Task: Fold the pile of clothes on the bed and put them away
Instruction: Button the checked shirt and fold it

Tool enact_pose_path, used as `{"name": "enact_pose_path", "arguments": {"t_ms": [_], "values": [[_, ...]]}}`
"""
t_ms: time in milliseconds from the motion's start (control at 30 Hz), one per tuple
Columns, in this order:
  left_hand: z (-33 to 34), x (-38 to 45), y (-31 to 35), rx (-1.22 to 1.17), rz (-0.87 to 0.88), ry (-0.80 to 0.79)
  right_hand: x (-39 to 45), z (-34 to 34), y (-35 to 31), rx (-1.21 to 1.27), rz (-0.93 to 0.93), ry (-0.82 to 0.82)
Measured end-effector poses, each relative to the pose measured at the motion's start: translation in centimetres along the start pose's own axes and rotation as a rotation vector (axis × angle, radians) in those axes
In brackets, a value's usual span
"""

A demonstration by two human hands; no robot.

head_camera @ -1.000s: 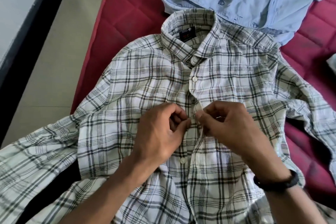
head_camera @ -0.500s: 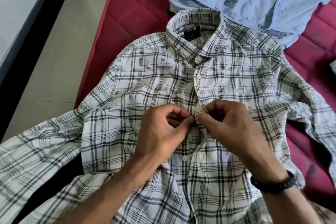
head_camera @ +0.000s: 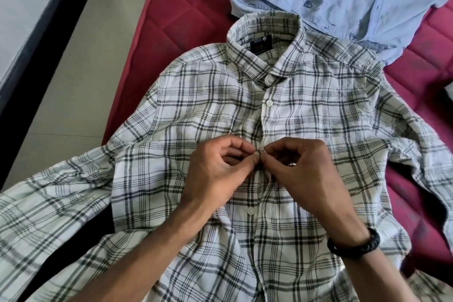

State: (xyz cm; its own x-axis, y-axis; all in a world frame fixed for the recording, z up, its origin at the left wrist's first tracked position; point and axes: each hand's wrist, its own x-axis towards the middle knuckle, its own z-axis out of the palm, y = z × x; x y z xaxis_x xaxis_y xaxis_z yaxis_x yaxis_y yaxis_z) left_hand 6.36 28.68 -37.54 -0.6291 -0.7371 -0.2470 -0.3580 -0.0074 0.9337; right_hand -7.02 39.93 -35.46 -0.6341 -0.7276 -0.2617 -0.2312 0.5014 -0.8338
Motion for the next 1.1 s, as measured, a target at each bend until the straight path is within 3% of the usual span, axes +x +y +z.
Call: {"name": "enact_pose_path", "arguments": {"t_ms": [567, 1100], "values": [[0.0, 0.2, -0.3, -0.14, -0.081, -0.003, 0.3, -0.8, 0.4, 0.361, 0.158, -0.152], [0.4, -0.1, -0.3, -0.052, -0.022, 0.058, -0.3, 0.4, -0.3, 0.207, 0.114, -0.042]]}}
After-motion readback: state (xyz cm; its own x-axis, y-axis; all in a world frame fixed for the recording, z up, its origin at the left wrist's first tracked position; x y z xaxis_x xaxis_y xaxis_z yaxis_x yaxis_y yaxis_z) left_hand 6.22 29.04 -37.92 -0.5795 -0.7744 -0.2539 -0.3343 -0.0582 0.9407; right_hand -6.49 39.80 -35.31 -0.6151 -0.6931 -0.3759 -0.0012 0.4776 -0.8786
